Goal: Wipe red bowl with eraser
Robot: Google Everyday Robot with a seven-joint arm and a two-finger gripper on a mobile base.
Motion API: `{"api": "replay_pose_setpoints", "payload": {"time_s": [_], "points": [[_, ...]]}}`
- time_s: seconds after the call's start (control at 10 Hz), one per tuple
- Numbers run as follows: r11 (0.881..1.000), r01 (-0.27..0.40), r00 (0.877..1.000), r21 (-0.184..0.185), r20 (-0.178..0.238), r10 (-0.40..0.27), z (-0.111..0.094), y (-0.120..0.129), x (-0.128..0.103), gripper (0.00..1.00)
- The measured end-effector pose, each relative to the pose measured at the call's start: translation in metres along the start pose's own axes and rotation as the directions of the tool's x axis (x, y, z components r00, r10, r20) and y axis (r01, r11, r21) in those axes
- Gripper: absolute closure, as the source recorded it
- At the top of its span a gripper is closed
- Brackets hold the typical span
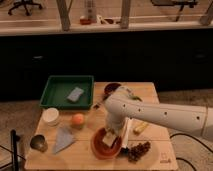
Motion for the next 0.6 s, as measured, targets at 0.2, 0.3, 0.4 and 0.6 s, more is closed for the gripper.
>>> {"api": "replay_pose_setpoints", "payload": {"time_s": [0.2,0.3,0.4,0.6], "points": [[0.999,0.042,0.999,0.002,0.003,-0.042,0.001,-0.022,-0.004,1.0],[0.998,0.058,0.998,0.0,0.004,-0.058,0.001,-0.026,-0.006,1.0],[0.996,0.089,0.996,-0.003,0.01,-0.089,0.003,-0.035,-0.012,1.0],[0.988,0.154,0.988,0.007,0.028,-0.154,0.006,-0.053,-0.03,1.0]]}}
